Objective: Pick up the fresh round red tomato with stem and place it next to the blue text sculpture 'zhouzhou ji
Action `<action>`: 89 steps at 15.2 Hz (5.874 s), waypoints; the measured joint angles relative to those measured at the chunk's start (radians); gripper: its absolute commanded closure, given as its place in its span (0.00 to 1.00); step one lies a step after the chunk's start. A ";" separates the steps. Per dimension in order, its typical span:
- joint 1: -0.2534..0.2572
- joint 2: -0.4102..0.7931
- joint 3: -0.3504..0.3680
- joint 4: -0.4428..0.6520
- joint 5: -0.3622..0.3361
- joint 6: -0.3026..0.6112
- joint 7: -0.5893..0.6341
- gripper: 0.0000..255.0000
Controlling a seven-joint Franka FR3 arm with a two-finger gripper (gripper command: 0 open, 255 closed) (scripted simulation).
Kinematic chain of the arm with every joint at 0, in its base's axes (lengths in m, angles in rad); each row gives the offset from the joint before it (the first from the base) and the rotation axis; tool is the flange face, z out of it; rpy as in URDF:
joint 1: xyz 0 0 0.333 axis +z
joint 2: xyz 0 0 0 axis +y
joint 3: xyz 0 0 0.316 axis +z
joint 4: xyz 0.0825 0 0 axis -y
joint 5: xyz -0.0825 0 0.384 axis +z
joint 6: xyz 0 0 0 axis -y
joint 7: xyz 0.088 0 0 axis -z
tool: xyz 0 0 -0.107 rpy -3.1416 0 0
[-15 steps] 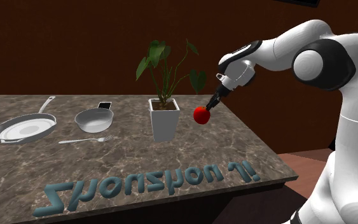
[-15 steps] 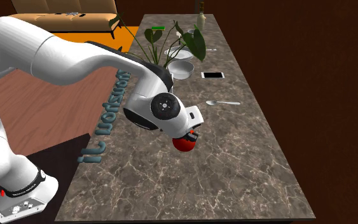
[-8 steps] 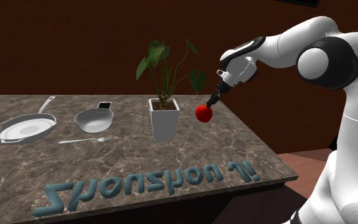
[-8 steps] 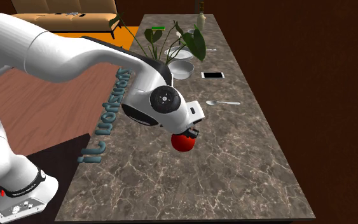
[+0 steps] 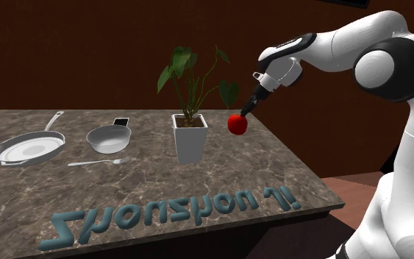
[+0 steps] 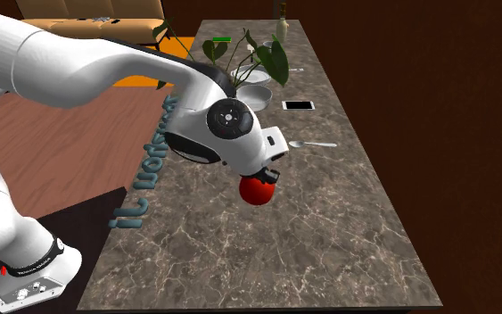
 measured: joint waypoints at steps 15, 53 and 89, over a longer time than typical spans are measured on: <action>0.011 -0.061 -0.023 0.127 -0.094 -0.137 0.119 1.00; 0.424 -0.098 0.290 0.143 -0.350 0.145 0.885 1.00; 0.461 -0.177 0.212 -0.378 2.005 0.802 -0.583 0.00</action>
